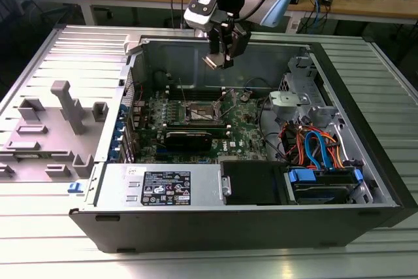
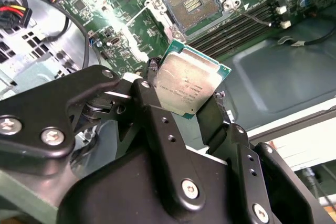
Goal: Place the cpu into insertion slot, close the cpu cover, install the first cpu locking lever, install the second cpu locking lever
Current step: 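Place the cpu into insertion slot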
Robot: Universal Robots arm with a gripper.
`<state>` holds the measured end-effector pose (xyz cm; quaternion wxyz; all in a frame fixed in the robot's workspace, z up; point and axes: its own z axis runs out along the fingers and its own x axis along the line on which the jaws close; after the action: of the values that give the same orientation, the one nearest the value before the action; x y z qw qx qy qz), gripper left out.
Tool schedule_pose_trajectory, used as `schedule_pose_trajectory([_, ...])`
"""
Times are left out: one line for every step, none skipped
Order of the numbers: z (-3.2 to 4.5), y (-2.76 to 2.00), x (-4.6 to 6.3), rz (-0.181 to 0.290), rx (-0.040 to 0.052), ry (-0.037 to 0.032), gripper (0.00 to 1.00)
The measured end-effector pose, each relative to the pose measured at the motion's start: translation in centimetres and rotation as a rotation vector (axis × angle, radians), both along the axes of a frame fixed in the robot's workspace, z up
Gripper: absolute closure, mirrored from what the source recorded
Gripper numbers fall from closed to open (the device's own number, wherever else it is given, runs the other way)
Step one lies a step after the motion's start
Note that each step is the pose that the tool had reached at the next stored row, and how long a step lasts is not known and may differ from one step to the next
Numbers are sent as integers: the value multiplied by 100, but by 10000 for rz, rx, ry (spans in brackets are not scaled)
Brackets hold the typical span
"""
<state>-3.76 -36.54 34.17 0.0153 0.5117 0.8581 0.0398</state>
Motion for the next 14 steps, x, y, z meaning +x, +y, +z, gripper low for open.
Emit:
schedule_pose_trajectory([-3,0,0,-215,-1,2,46])
schedule_pose_trajectory([-3,-1,0,-376,-1,3,46])
schedule_pose_trajectory([-3,-2,0,-451,-2,6,46])
schedule_pose_trajectory([-3,-2,0,-463,-2,6,46])
schedule_pose_trajectory([-4,-2,0,-463,-1,5,46])
schedule_pose_trajectory([-4,-3,0,-463,0,5,46])
schedule_pose_trajectory([-4,-3,0,-463,0,5,46])
schedule_pose_trajectory([-4,-3,0,-463,0,5,46])
schedule_pose_trajectory([-4,-3,0,-463,0,5,46])
schedule_pose_trajectory([-4,-4,0,-463,0,5,46])
schedule_pose_trajectory([-4,-4,0,-463,0,5,46])
schedule_pose_trajectory([-4,-4,0,-463,-1,5,46])
schedule_pose_trajectory([-4,-5,0,-473,-1,6,46])
schedule_pose_trajectory([-4,-5,0,-517,-1,6,46])
